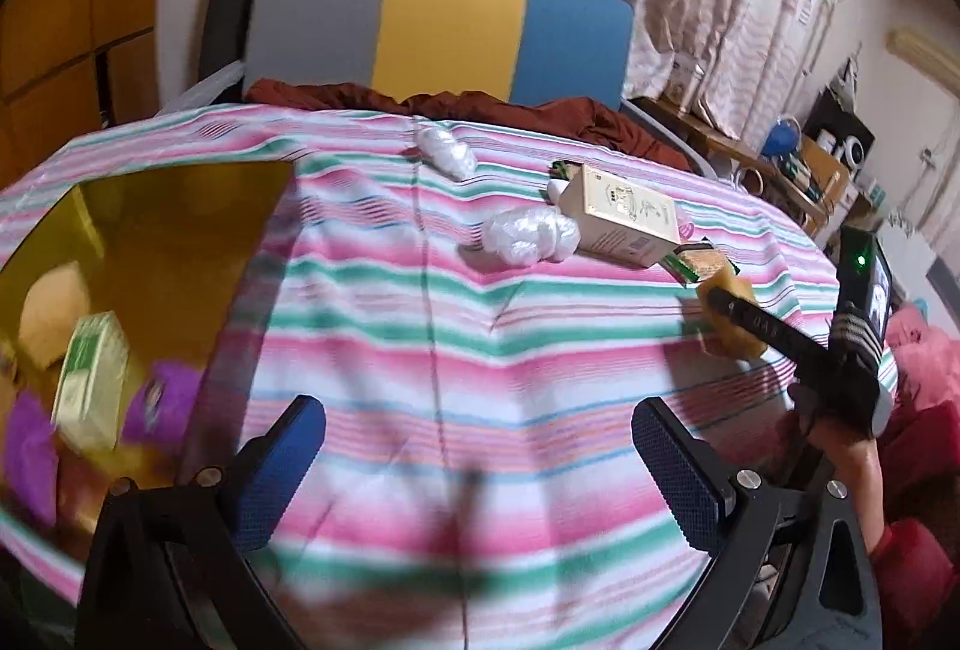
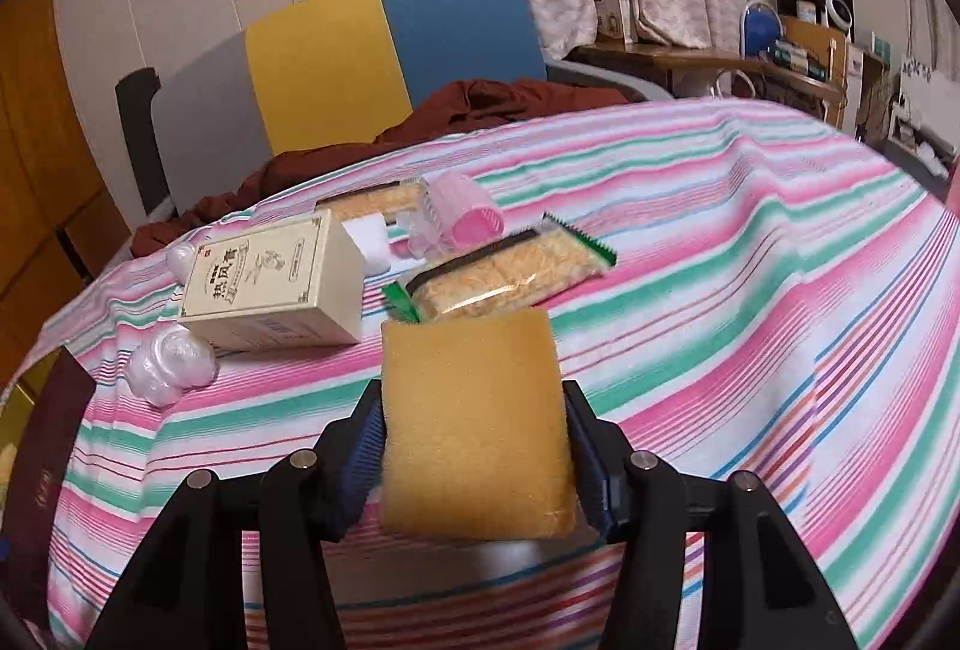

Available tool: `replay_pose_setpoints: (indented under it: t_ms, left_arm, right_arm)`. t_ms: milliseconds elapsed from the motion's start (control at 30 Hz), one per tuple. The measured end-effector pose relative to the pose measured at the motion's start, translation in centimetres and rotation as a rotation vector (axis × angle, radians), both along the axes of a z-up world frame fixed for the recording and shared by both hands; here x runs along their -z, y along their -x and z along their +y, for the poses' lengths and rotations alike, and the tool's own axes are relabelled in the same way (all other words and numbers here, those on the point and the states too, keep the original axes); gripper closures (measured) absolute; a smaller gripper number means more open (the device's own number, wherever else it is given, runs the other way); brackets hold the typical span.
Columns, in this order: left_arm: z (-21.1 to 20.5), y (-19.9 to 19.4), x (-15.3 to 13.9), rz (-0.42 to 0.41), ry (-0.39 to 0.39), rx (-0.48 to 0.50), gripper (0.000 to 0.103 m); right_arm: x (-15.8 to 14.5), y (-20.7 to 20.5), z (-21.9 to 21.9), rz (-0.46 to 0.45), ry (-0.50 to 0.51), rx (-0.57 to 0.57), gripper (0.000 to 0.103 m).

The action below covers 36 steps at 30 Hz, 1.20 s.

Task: Organize objects
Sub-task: 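Grasp a yellow sponge with the right tool, then grasp the plastic-wrapped bundle with the left tool while the right tool holds the sponge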

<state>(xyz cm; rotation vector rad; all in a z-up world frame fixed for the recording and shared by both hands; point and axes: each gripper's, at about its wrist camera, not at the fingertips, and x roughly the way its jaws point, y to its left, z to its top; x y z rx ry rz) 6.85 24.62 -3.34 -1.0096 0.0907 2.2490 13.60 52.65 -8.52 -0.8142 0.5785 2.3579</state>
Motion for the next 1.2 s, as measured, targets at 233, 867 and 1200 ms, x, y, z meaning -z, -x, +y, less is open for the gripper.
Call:
replay_pose_setpoints:
  t_ms: [233, 867, 1200]
  left_arm:
    - [7.1, 4.5, 0.1, 0.055, 0.12, 0.112, 0.0]
    - [15.8, 12.2, 5.0, 0.039, 0.183, 0.236, 0.041]
    - [14.4, 11.0, 4.9, 0.062, 0.129, 0.188, 0.048]
  right_arm:
    - [0.5, -0.3, 0.2, 0.036, 0.02, -0.004, 0.046]
    - [1.0, -0.8, 0.9, 0.086, 0.061, -0.011, 0.046]
    - [1.0, -0.8, 0.8, 0.088, 0.06, -0.011, 0.046]
